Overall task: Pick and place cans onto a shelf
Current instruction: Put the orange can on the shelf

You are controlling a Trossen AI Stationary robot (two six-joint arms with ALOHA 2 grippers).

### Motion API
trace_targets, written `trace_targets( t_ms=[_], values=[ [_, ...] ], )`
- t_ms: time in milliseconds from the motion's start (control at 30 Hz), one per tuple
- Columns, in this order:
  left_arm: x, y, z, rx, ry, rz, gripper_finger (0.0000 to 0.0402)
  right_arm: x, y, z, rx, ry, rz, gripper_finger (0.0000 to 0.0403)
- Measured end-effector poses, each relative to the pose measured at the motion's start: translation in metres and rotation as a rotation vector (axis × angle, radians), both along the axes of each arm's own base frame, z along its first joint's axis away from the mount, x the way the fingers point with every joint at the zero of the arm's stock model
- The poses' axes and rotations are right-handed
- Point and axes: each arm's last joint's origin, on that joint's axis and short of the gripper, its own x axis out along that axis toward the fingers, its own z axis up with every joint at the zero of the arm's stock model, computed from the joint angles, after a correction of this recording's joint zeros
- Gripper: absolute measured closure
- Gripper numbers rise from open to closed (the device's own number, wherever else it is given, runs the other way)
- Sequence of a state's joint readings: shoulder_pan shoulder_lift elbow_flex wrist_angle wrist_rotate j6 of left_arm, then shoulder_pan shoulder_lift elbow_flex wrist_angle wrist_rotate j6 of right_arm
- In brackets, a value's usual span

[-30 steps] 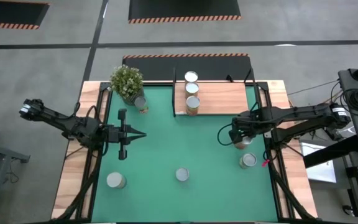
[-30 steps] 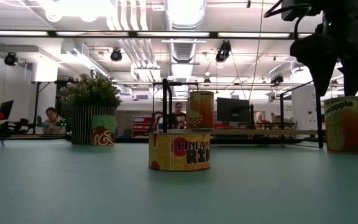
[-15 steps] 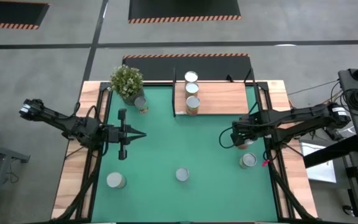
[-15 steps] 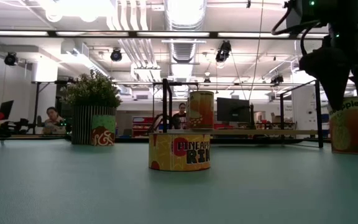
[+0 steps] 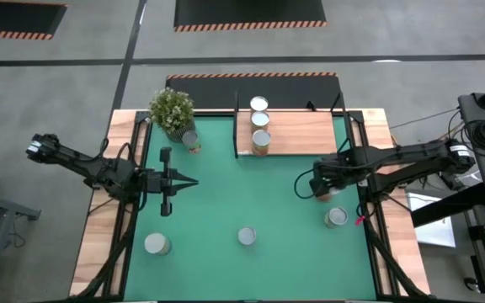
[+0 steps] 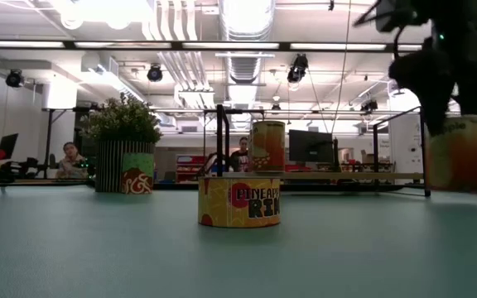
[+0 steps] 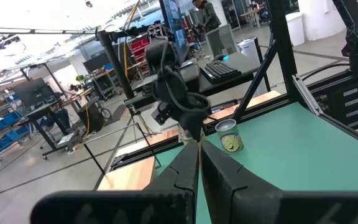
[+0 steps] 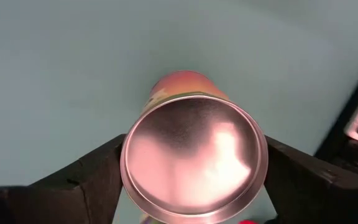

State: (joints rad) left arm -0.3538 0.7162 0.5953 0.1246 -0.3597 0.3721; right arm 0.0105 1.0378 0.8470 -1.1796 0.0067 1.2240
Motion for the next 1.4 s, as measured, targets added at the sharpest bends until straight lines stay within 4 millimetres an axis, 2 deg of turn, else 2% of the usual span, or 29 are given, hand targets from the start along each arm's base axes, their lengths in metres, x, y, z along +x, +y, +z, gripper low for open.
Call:
trace_targets(
  t_ms=[200, 367, 500, 633, 833, 1067, 1233, 1400],
  values=[
    [0.000, 0.000, 0.000, 0.002, -0.002, 0.000, 0.0402, 0.019, -0.001, 0.037, -0.034, -0.132, 0.049, 0.0085],
    [0.000, 0.000, 0.000, 0.004, -0.002, 0.001, 0.0402, 0.050, -0.009, 0.064, -0.118, -0.175, 0.161, 0.0085],
    [0.000, 0.000, 0.000, 0.007, -0.002, 0.000, 0.0402, 0.077, -0.027, 0.081, -0.161, -0.132, 0.305, 0.0088],
    [0.000, 0.000, 0.000, 0.007, -0.002, 0.000, 0.0402, 0.095, -0.057, 0.087, -0.180, -0.026, 0.462, 0.0088],
    [0.000, 0.000, 0.000, 0.007, -0.002, 0.001, 0.0402, 0.112, -0.110, 0.085, -0.195, 0.033, 0.697, 0.0088],
    [0.000, 0.000, 0.000, 0.010, -0.001, 0.000, 0.0402, 0.114, -0.172, 0.070, -0.241, 0.050, 0.938, 0.0088],
    [0.000, 0.000, 0.000, 0.011, -0.001, 0.000, 0.0402, 0.115, -0.207, 0.055, -0.239, 0.045, 0.961, 0.0088],
    [0.000, 0.000, 0.000, 0.012, 0.000, 0.000, 0.0402, 0.118, -0.230, 0.040, -0.211, 0.028, 0.964, 0.0088]
  ],
)
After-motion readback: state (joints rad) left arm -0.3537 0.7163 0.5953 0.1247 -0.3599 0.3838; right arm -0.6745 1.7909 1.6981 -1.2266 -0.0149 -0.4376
